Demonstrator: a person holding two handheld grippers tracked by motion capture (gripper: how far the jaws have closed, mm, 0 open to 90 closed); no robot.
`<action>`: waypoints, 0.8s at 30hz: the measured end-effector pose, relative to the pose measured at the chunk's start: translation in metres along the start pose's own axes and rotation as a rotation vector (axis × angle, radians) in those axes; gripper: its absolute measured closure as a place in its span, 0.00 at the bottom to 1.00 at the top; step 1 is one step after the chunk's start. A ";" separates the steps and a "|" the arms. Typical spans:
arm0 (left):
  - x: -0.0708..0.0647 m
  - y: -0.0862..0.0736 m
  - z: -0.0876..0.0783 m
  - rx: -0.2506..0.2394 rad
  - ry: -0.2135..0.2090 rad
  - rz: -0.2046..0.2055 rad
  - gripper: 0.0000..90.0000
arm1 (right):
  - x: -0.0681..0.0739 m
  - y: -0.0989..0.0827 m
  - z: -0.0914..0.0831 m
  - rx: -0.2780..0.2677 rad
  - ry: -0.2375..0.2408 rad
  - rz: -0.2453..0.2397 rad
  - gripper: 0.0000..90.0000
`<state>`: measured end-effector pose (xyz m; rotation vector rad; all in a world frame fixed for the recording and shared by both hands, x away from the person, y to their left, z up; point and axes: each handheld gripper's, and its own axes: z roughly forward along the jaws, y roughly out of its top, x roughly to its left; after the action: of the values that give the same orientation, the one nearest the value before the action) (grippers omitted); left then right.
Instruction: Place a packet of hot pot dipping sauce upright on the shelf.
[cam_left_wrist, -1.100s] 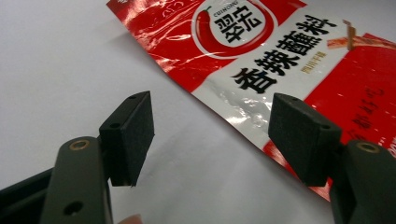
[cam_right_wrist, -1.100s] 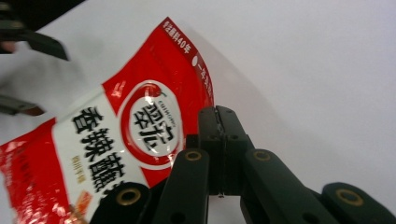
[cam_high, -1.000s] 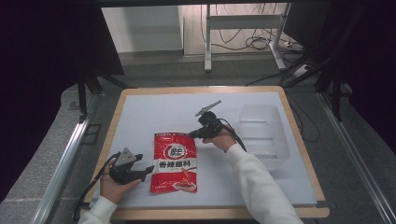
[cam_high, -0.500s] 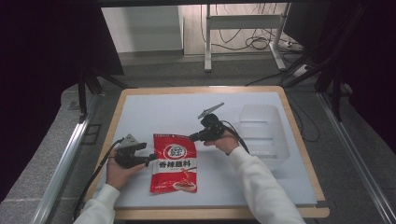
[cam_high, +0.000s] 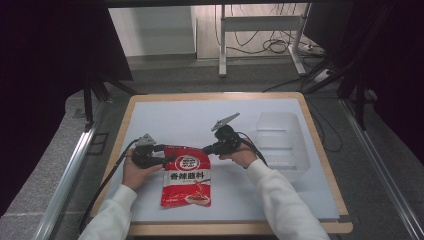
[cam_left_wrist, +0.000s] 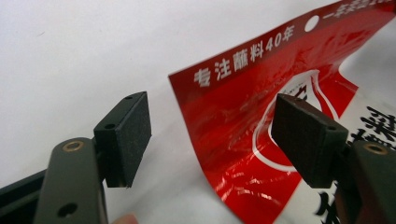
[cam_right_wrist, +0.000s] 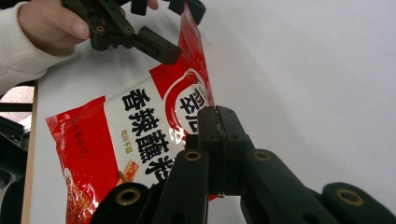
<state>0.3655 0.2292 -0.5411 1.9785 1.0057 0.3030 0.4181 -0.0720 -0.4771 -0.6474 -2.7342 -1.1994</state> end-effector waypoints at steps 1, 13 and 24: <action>0.000 0.000 0.000 0.000 0.000 0.000 0.32 | 0.001 0.000 0.000 0.000 -0.002 -0.003 0.99; -0.004 -0.003 -0.006 0.043 -0.030 0.083 0.70 | 0.003 -0.003 0.002 0.005 -0.016 -0.010 0.98; -0.018 -0.012 -0.020 0.032 -0.103 0.135 0.98 | 0.003 -0.007 0.001 0.010 -0.041 -0.008 0.97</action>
<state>0.3364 0.2314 -0.5357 2.0732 0.8180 0.2580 0.4124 -0.0743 -0.4811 -0.6673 -2.7771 -1.1859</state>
